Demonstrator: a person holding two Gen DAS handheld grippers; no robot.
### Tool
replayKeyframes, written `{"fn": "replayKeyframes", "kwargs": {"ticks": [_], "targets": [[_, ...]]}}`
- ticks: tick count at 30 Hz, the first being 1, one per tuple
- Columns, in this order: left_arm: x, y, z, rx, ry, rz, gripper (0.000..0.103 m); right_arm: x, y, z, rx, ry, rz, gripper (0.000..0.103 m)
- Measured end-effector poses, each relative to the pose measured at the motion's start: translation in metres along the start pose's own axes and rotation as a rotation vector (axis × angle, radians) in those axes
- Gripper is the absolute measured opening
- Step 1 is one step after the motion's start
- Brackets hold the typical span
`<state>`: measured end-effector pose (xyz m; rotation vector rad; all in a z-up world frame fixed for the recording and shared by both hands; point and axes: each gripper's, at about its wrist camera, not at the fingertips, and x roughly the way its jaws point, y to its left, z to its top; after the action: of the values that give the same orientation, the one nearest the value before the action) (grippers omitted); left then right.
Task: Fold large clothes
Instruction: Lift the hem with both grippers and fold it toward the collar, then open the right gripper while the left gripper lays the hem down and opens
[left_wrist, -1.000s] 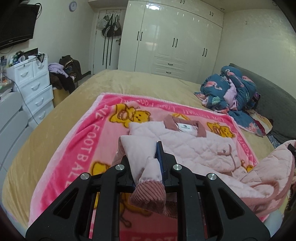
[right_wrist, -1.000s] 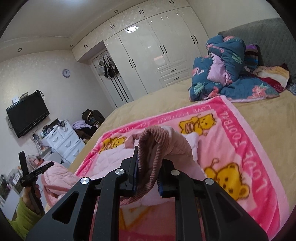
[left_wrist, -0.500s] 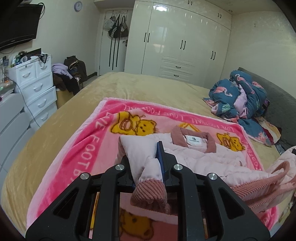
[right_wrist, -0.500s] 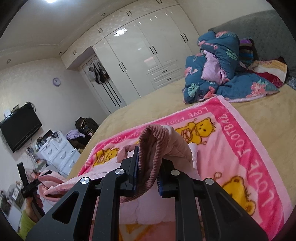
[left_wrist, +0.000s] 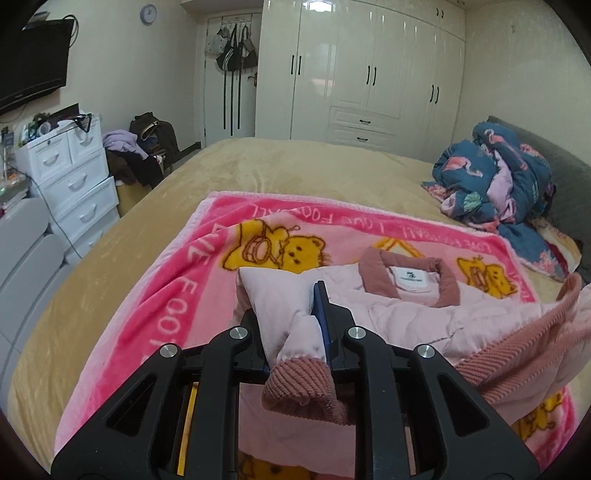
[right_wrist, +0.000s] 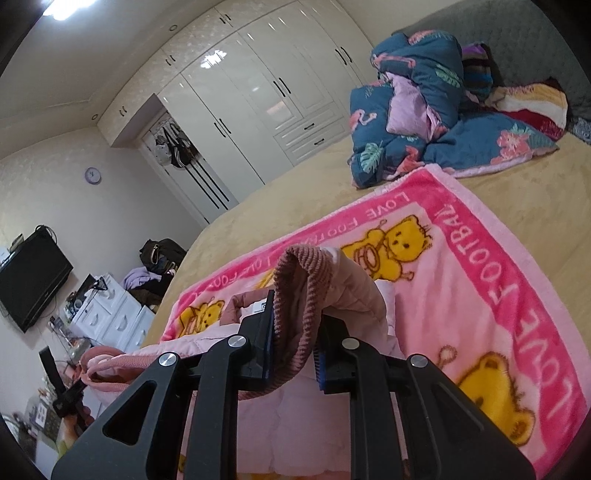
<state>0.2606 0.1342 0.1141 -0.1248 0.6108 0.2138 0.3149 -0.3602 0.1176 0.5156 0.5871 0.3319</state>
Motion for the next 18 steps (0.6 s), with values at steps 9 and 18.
{"fn": "replayKeyframes", "kwargs": {"ticks": [9, 18], "targets": [[0.029, 0.003, -0.001, 0.001, 0.039, 0.012, 0.012, 0.030, -0.011, 0.008, 0.063, 0.029, 0.041, 0.047], [0.054, -0.005, -0.002, 0.008, 0.069, 0.006, 0.016, 0.035, -0.001, 0.002, -0.025, 0.011, 0.010, 0.076]]}}
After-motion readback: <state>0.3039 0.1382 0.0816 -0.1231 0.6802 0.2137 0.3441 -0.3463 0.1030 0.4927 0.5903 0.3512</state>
